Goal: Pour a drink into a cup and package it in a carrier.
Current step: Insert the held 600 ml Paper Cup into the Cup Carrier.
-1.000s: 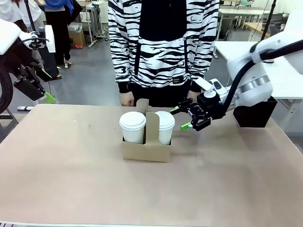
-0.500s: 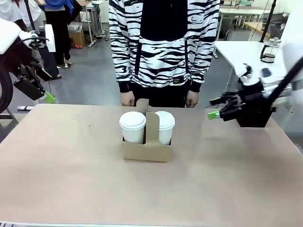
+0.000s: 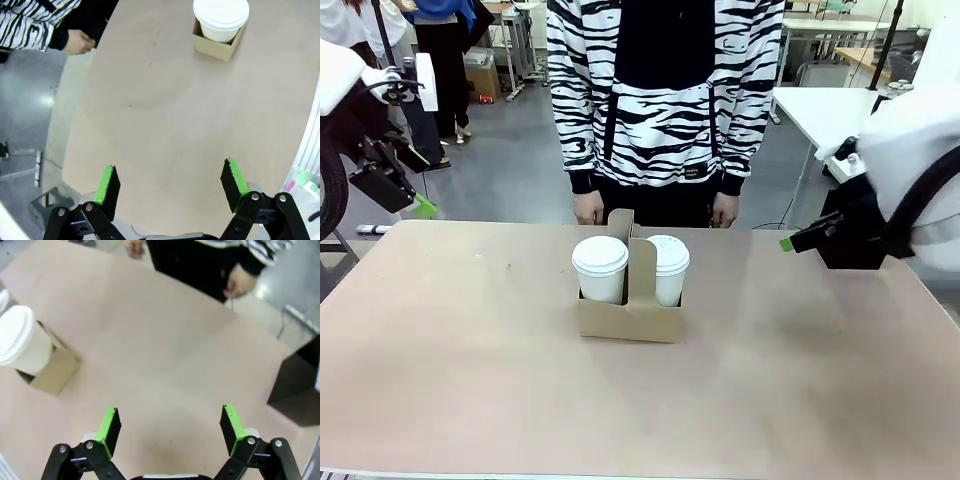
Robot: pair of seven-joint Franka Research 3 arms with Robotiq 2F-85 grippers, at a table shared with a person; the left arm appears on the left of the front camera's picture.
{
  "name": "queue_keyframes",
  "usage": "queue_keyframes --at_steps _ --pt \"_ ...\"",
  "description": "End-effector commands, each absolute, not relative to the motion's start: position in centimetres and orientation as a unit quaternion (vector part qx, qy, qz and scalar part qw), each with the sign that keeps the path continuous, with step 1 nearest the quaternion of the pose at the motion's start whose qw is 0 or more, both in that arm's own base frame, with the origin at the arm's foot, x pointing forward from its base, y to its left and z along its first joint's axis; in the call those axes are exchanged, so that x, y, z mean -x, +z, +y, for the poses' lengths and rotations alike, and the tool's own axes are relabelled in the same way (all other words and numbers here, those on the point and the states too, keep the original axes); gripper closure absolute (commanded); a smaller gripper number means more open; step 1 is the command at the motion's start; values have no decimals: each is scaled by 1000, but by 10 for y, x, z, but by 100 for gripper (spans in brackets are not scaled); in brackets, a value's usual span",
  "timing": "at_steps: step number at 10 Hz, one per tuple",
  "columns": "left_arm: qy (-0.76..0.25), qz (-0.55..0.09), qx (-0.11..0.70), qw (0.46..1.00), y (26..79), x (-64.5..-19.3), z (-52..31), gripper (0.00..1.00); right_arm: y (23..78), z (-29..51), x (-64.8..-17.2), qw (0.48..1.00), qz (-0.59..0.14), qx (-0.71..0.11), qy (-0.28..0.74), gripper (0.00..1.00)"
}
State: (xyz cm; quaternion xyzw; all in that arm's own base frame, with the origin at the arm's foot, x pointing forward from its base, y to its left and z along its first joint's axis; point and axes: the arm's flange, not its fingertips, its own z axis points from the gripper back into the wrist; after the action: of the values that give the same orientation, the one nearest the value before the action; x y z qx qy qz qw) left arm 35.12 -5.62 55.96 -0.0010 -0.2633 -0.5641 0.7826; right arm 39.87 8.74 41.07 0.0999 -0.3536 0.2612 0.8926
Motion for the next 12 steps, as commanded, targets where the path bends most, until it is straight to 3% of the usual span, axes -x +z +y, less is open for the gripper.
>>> queue_keyframes --at_steps 1,3,12 --pt "-558 -264 3 787 562 -350 -56 0 417 70 -372 919 -301 -106 231 0" --pt "-558 -264 3 787 562 -350 -56 0 399 84 -403 906 -331 -97 244 0" --pt "-558 -264 3 787 562 -350 -56 0 399 84 -403 906 -331 -97 244 0"
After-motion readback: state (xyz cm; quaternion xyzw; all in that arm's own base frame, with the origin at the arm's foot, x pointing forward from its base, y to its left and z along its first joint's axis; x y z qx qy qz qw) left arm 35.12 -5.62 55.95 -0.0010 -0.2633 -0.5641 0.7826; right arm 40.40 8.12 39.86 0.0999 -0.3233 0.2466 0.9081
